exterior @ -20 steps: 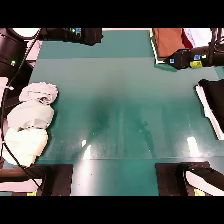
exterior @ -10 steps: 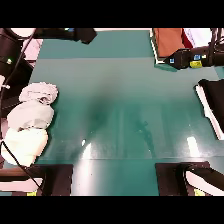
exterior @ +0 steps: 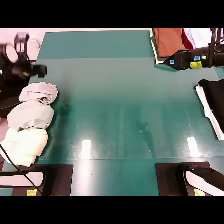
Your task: Fold the shirts.
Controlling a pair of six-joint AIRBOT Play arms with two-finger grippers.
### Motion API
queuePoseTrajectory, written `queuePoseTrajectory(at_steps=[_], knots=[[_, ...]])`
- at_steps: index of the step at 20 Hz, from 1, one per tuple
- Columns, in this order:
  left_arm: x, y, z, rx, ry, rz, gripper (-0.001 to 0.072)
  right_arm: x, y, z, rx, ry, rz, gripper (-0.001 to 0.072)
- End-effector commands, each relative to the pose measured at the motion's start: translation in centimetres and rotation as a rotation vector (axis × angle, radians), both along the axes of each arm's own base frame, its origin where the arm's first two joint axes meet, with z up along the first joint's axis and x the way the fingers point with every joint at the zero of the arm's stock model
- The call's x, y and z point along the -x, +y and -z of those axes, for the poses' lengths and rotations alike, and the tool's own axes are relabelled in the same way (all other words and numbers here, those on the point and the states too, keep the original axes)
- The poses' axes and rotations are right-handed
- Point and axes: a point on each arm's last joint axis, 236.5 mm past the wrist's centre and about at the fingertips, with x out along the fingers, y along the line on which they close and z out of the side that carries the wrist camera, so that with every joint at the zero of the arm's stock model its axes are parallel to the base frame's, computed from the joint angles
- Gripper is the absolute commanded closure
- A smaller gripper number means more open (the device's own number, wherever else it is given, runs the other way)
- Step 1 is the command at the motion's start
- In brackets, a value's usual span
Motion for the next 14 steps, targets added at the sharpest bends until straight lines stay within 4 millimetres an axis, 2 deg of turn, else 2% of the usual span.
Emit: queuePoseTrajectory(at_steps=[1,3,5,6,7,8,9,10,12,14], knots=[[1.7,3.2,7.1,0.032,0.038,-0.099,0.0192,0.0,0.0,0.0,0.000,0.001,-0.002,0.0697],[1.9,3.2,9.5,0.042,0.081,-0.108,0.0192,0.0,0.0,0.0,0.000,0.001,-0.002,0.0697],[1.9,3.1,10.1,0.046,0.093,-0.110,0.0193,0.1,0.1,0.0,0.000,0.002,-0.002,0.0697],[1.7,3.1,9.7,0.048,0.082,-0.116,0.0295,0.0,0.0,0.0,0.000,0.001,-0.002,0.0697],[1.4,3.2,8.9,0.046,0.074,-0.116,0.0540,0.0,0.0,0.0,-0.001,-0.001,0.000,0.0697],[0.9,3.4,7.7,0.040,0.061,-0.113,0.0673,0.0,0.0,0.0,-0.001,-0.002,0.001,0.0697],[0.2,3.5,5.5,0.034,0.024,-0.109,0.0681,-0.1,0.0,-0.1,-0.002,-0.006,0.002,0.0697],[-0.7,3.4,2.5,0.029,-0.042,-0.103,0.0685,-0.1,0.1,-0.4,-0.009,-0.012,0.001,0.0697],[-1.9,3.1,-6.3,0.015,-0.232,-0.086,0.0685,-0.2,0.2,-2.4,-0.014,-0.056,-0.001,0.0697],[-0.9,1.4,-17.0,-0.020,-0.442,-0.018,0.0685,-0.3,0.2,-6.0,-0.015,-0.141,-0.002,0.0697]])
